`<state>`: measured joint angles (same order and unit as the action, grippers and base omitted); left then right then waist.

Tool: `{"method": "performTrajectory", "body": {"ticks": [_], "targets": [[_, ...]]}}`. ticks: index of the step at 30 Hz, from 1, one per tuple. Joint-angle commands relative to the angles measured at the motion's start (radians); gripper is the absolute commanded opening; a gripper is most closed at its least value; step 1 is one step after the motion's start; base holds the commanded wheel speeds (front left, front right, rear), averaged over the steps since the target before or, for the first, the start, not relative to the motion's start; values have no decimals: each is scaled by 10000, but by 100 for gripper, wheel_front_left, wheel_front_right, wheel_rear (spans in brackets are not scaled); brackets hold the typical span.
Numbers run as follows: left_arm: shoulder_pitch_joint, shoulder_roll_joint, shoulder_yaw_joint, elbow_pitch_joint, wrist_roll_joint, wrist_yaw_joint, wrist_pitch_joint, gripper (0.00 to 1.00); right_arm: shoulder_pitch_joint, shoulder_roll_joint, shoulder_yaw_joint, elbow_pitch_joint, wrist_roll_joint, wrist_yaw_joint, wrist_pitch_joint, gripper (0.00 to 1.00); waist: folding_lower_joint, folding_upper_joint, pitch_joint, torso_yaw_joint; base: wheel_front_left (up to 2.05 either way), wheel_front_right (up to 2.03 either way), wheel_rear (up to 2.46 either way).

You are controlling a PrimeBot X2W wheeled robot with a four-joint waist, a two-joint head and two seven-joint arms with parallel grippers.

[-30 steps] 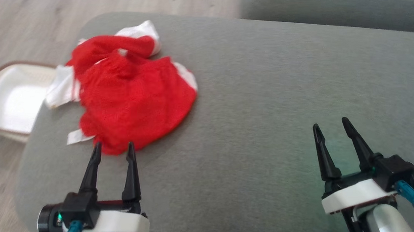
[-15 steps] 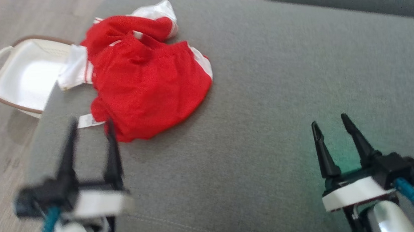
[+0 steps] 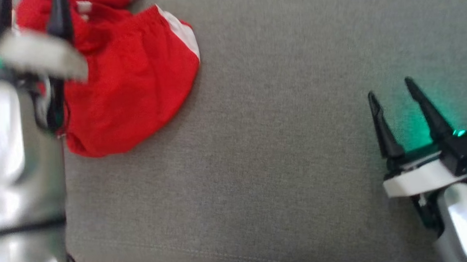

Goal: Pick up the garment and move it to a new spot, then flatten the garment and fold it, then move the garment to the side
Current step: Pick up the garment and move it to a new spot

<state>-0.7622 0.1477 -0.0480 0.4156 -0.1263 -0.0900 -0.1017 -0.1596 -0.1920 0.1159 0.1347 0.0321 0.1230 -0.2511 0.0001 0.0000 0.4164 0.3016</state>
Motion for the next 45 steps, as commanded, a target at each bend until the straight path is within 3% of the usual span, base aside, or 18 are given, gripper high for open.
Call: {"method": "performTrajectory", "body": {"ticks": [1,6,10,16,17,26,33,39,45], "targets": [[-675,420,284,284,-50,-57,390,100,-266,-131,202,-412,-95,77,-107,100,-1,0,669,-9,0,0,0],[-2366,574,-27,3141,-32,-118,1985,100,-538,-399,464,-432,-85,77,-107,100,-1,0,1130,-3,0,0,0],[-2936,682,-339,4584,181,-109,2889,100,-691,-476,562,-480,-68,77,-107,100,-1,0,1332,-16,0,0,0],[-3209,692,-835,5524,571,36,2970,100,-644,-677,521,-508,-49,77,-107,100,-1,0,1448,170,0,0,0],[-3229,680,-888,5611,616,96,2845,0,-638,-710,523,-508,-45,77,-107,100,-1,0,1453,198,0,0,0],[-3555,588,-1213,5713,795,276,1000,0,-639,-610,662,-392,5,77,-107,100,-1,0,907,319,0,0,0],[-3827,633,-1557,4740,784,-41,83,0,-420,-92,719,-211,150,77,-107,100,-1,0,-478,50,0,0,0],[-3859,758,-2042,3080,503,-330,11,0,-190,555,782,-220,233,77,-107,100,-1,0,-1686,-795,0,0,0],[-3640,785,-2802,1338,-477,-399,195,0,155,1041,956,-288,323,77,-107,100,-1,0,-2697,-2377,0,0,0]]}}
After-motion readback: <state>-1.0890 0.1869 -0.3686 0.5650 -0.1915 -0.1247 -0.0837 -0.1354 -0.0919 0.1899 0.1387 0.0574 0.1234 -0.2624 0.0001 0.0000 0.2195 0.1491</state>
